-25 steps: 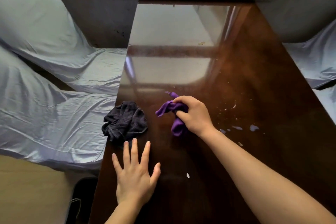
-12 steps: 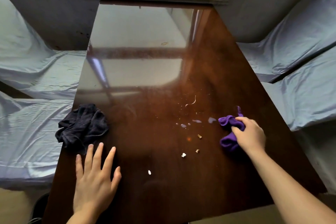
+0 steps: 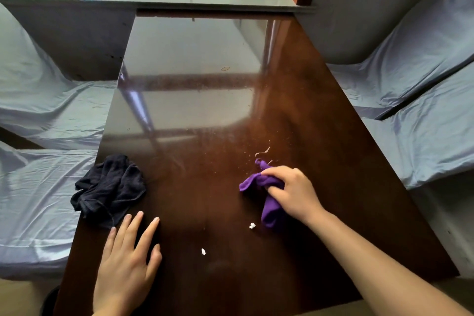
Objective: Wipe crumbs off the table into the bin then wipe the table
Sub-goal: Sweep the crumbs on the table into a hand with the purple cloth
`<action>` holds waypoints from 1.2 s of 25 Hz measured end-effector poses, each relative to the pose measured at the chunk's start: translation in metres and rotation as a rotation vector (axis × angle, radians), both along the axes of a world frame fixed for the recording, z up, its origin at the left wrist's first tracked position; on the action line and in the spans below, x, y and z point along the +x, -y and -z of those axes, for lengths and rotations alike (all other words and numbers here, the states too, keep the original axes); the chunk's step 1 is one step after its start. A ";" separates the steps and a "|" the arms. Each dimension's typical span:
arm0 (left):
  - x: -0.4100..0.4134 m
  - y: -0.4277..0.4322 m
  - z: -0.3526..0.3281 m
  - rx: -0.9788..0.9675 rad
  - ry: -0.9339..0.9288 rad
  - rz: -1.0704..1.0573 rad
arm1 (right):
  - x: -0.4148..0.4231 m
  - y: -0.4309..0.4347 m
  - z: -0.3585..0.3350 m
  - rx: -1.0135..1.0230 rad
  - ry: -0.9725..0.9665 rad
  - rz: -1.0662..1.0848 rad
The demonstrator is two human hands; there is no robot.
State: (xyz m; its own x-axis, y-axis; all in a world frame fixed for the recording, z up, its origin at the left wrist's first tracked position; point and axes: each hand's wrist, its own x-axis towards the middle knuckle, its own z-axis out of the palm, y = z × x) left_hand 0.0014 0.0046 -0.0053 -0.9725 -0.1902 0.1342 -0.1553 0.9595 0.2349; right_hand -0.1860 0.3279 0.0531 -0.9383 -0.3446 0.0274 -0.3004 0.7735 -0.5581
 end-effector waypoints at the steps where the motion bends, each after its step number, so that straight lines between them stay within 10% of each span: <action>1: 0.000 0.000 0.000 0.004 -0.003 -0.006 | -0.011 0.001 -0.007 -0.029 -0.022 0.049; 15: 0.001 0.007 0.006 0.017 0.011 -0.001 | -0.013 0.028 -0.012 0.315 0.172 -0.519; 24: 0.001 0.005 0.004 0.020 0.008 -0.011 | -0.013 -0.051 -0.038 -0.343 0.406 0.144; 30: 0.001 0.004 0.003 0.018 0.013 -0.014 | -0.009 -0.041 -0.034 -0.486 0.453 0.196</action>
State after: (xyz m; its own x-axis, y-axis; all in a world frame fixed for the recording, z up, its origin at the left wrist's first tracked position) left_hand 0.0025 0.0005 -0.0086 -0.9714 -0.2062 0.1175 -0.1720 0.9529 0.2500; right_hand -0.1946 0.3691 0.0873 -0.9374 -0.2157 -0.2732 0.1634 0.4204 -0.8925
